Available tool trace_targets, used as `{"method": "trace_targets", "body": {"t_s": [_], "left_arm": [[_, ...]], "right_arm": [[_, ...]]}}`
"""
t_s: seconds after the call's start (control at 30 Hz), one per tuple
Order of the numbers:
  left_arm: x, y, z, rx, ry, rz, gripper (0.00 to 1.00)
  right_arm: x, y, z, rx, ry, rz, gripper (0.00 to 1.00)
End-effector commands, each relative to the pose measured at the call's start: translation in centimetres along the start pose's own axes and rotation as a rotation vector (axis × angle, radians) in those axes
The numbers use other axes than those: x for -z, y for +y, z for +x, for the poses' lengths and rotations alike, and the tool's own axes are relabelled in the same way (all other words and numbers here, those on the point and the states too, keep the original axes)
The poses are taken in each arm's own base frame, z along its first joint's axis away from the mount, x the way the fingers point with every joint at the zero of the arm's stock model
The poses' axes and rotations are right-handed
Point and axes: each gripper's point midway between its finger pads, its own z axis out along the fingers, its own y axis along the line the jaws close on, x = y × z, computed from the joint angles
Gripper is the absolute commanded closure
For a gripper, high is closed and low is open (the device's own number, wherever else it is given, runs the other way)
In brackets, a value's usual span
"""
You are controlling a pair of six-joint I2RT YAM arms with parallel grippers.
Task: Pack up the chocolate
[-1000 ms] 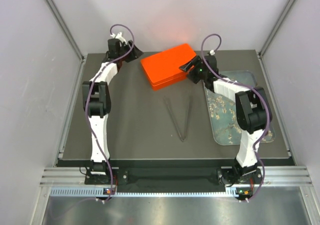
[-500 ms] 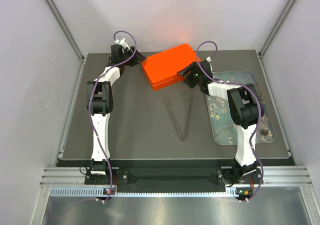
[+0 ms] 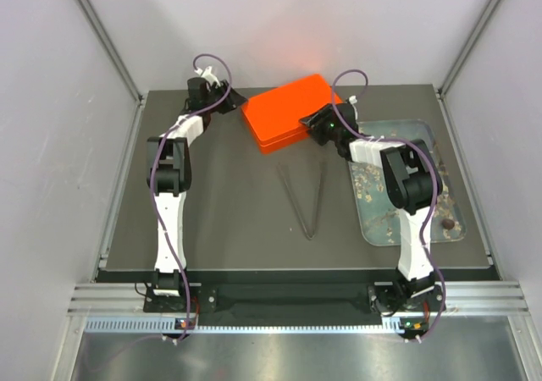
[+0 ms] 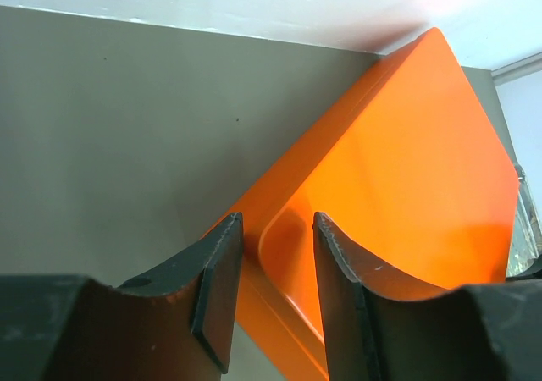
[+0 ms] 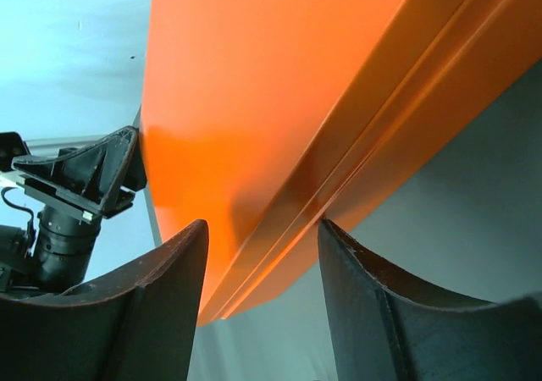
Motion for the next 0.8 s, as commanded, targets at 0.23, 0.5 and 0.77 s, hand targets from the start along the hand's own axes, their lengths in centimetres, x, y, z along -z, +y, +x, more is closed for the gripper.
{"method": "trace_targets", "body": {"t_s": [0.23, 0.5, 0.77], "left_arm": [[0.1, -1.9, 0.8, -0.033, 0.011, 0.074, 0.59], [0.1, -1.8, 1.2, -0.03, 0.021, 0.075, 0.59], [0.1, -1.7, 1.5, -0.024, 0.03, 0.075, 0.59]], "right_arm": [[-0.9, 3.0, -0.5, -0.011, -0.03, -0.101, 0.56], [-1.0, 3.7, -0.7, -0.023, -0.038, -0.139, 0.69], [-1.4, 2.4, -0.2, -0.05, -0.029, -0.112, 0.71]]}}
